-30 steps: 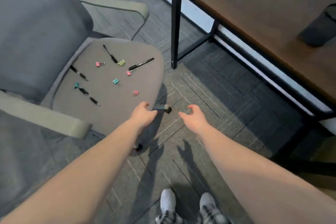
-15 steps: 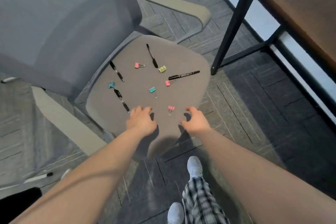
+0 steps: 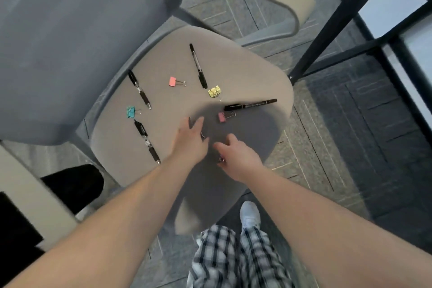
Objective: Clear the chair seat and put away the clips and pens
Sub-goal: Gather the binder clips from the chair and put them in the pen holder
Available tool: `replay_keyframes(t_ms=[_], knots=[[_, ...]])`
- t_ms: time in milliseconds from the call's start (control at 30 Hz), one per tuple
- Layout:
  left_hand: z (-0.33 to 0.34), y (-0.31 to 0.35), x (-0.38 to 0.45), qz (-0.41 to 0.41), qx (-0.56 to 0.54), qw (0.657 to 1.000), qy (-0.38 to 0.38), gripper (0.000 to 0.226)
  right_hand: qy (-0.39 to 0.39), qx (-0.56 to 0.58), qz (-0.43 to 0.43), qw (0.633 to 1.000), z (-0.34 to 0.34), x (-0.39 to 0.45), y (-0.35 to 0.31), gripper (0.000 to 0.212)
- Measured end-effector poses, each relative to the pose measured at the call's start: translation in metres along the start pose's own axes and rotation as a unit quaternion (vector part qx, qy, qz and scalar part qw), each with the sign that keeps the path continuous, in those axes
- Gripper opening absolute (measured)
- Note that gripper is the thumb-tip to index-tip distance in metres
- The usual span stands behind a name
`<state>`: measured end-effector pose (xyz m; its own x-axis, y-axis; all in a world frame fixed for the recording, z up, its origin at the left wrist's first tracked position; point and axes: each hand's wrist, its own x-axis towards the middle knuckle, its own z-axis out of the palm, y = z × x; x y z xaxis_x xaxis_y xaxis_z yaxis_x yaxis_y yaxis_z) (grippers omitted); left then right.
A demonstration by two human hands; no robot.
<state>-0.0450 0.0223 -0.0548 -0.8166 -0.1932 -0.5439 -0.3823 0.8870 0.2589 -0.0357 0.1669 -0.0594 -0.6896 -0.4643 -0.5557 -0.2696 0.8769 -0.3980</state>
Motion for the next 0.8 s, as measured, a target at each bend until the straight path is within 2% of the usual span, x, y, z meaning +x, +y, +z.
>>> replay_keyframes(t_ms=[133, 300, 433, 633, 800], knots=[[0.001, -0.005, 0.014, 0.02, 0.073, 0.997, 0.003, 0.056, 0.024, -0.011, -0.013, 1.0, 0.002, 0.011, 0.001, 0.012], [-0.004, -0.003, 0.024, 0.008, 0.038, 0.999, -0.003, 0.029, 0.09, 0.029, 0.031, 0.995, -0.012, 0.02, 0.001, 0.011], [-0.011, -0.006, 0.026, -0.026, -0.001, 1.0, -0.017, 0.025, 0.138, 0.089, 0.065, 0.984, -0.025, 0.028, -0.004, 0.013], [-0.036, -0.025, 0.033, -0.07, -0.073, 0.99, 0.097, 0.022, 0.171, 0.101, 0.076, 0.977, -0.035, 0.044, -0.021, 0.01], [-0.061, -0.056, 0.038, -0.129, -0.117, 0.97, 0.169, 0.025, 0.153, 0.03, 0.107, 0.982, -0.029, 0.057, -0.034, 0.026]])
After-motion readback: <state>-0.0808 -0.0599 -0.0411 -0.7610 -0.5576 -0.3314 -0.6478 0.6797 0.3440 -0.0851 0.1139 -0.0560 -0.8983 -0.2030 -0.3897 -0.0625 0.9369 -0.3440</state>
